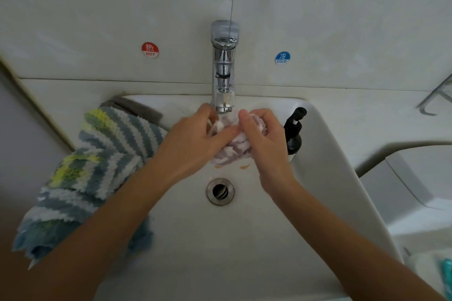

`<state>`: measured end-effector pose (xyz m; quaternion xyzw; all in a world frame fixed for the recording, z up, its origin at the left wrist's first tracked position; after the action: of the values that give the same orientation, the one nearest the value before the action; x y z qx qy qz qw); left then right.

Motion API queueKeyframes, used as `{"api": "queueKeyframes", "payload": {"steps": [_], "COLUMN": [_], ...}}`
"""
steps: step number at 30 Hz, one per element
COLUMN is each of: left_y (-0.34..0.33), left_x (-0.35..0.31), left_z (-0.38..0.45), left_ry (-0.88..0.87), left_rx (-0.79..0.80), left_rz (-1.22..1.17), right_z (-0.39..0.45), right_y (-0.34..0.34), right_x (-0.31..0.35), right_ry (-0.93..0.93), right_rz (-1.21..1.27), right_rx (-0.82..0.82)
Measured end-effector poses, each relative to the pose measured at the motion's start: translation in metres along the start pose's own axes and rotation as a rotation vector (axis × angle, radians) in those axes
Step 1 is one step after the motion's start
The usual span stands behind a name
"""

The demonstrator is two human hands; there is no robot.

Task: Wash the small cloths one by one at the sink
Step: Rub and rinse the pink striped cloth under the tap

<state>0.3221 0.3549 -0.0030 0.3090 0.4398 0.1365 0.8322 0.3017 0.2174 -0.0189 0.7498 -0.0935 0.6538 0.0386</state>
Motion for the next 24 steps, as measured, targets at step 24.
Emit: {"api": "queueKeyframes", "payload": {"steps": [24], "left_y": [0.053], "left_x": [-0.017], "left_z": [-0.023], "left_ry": [-0.124], "left_rx": [0.288], "left_rz": [-0.038], "right_z": [-0.009], "right_y": [0.013], "right_x": [0.034], "right_ry": [0.089], "right_rz": [-0.519], "right_rx": [0.365]}}
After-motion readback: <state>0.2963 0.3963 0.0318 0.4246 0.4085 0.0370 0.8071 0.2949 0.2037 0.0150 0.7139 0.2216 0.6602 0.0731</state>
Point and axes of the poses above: each hand's wrist, its own z-axis towards the middle knuckle, its own y-axis out of the back of the hand, x = y × z, the point moved 7 cm from there along z, towards the middle knuckle, and after that the axes turned 15 degrees about -y, right-handed, at the moved point
